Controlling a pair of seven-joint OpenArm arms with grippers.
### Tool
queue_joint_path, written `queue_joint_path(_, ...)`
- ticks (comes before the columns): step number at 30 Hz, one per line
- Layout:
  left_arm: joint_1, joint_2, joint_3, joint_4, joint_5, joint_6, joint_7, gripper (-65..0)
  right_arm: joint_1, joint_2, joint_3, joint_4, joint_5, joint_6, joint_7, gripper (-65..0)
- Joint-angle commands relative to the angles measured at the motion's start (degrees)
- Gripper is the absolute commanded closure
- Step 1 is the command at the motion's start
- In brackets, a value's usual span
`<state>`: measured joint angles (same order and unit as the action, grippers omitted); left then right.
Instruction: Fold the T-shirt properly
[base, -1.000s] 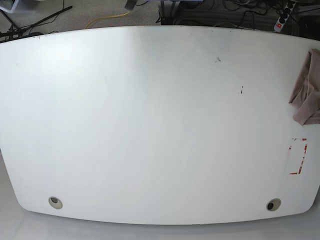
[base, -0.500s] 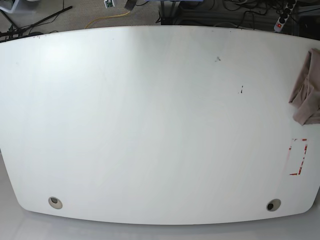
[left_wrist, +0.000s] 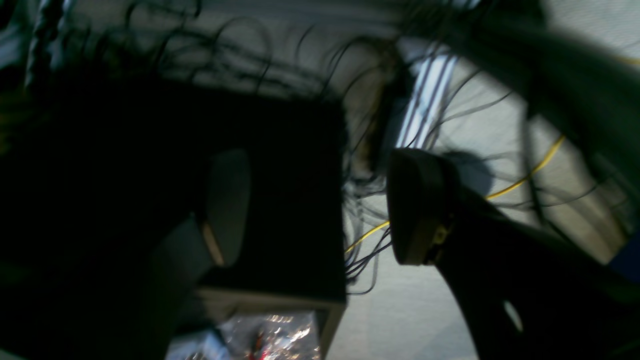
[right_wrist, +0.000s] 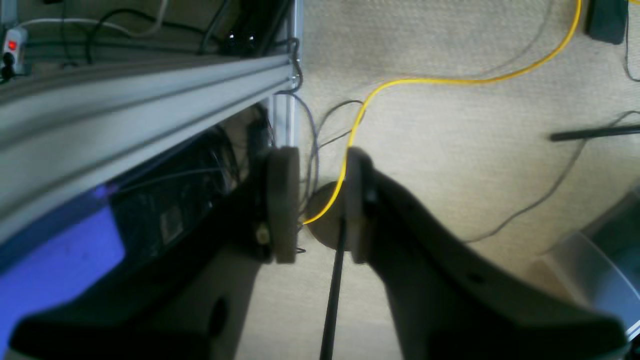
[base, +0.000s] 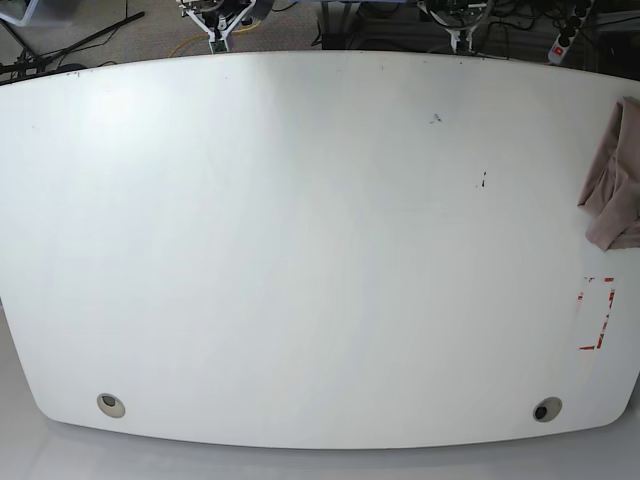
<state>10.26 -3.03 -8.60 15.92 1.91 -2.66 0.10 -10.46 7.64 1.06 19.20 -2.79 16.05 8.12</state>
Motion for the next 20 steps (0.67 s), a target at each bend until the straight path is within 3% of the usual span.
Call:
queue_joint_path(1,-0.7,0.0,0.0,-2.3,0.2,-0.5,-0.1,-39.4,0.6,0.8,0.0,-1.3,0.2,0.3,0.2,-15.2)
queue_joint_path(20,-1.9,0.4,3.5,-3.2,-0.2,-0.8,-0.1,-39.4,1.6,1.3,0.0,-3.0,0.6,0.3,0.3,-15.2)
